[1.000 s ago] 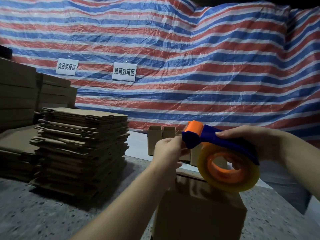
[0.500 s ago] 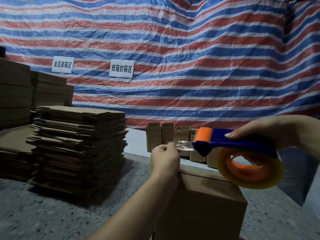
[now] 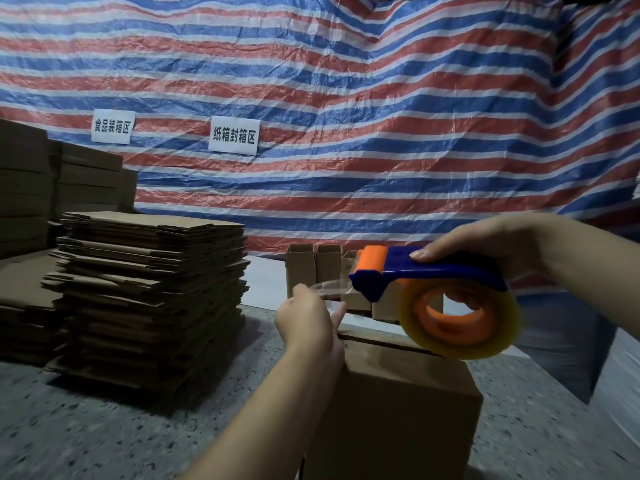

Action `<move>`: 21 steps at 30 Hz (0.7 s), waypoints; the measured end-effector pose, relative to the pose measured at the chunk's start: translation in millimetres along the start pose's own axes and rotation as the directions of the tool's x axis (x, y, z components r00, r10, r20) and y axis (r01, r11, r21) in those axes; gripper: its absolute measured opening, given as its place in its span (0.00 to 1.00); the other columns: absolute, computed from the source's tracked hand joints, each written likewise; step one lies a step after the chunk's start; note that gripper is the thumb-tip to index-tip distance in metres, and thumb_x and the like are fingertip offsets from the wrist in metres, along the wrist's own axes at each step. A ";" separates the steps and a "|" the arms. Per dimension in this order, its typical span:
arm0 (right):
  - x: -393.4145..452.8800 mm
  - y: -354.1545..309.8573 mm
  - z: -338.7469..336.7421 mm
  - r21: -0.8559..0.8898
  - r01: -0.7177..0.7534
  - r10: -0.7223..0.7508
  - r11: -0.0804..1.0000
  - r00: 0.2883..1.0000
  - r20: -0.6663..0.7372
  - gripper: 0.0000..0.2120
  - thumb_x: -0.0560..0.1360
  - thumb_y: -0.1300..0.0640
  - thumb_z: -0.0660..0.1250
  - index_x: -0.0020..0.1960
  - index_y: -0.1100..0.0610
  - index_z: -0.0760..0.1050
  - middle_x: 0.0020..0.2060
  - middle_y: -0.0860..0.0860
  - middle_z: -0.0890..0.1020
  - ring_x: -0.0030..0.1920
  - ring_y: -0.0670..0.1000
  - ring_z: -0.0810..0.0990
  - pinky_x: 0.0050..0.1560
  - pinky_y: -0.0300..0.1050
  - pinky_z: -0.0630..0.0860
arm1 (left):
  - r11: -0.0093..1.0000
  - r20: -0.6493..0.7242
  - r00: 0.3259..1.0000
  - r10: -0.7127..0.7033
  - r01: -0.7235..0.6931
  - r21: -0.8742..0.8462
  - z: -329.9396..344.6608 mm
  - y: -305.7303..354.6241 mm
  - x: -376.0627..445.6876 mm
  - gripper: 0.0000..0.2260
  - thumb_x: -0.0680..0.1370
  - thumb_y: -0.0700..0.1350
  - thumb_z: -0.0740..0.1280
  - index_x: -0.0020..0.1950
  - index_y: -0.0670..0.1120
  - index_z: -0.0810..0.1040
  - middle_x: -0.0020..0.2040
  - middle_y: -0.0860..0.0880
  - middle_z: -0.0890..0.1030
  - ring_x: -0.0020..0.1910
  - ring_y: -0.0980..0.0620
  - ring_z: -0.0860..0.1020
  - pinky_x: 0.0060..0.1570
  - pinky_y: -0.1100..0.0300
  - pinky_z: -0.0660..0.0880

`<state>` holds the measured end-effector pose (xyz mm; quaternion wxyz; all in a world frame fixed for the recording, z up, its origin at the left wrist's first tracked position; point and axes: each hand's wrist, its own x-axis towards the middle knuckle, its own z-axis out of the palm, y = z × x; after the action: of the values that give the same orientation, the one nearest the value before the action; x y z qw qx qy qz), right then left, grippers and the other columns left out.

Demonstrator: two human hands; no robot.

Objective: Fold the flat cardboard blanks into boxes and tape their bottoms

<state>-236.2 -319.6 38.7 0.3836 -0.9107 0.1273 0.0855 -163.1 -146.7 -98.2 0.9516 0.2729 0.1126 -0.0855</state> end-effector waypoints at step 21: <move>12.6 -14.4 13.0 -0.215 -0.058 0.064 0.975 0.998 0.021 0.35 0.61 0.37 0.77 0.60 0.58 0.78 0.43 0.54 0.87 0.38 0.49 0.85 0.37 0.41 0.80 | 0.810 0.213 0.957 0.199 -0.283 0.514 -57.7 25.5 21.1 0.09 0.78 0.47 0.71 0.44 0.41 0.80 0.46 0.46 0.81 0.46 0.51 0.79 0.35 0.59 0.77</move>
<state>-220.6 -302.6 36.3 0.2819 -0.9411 0.1401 0.1231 -146.9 -96.4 -138.6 0.8449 0.5343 -0.0229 -0.0125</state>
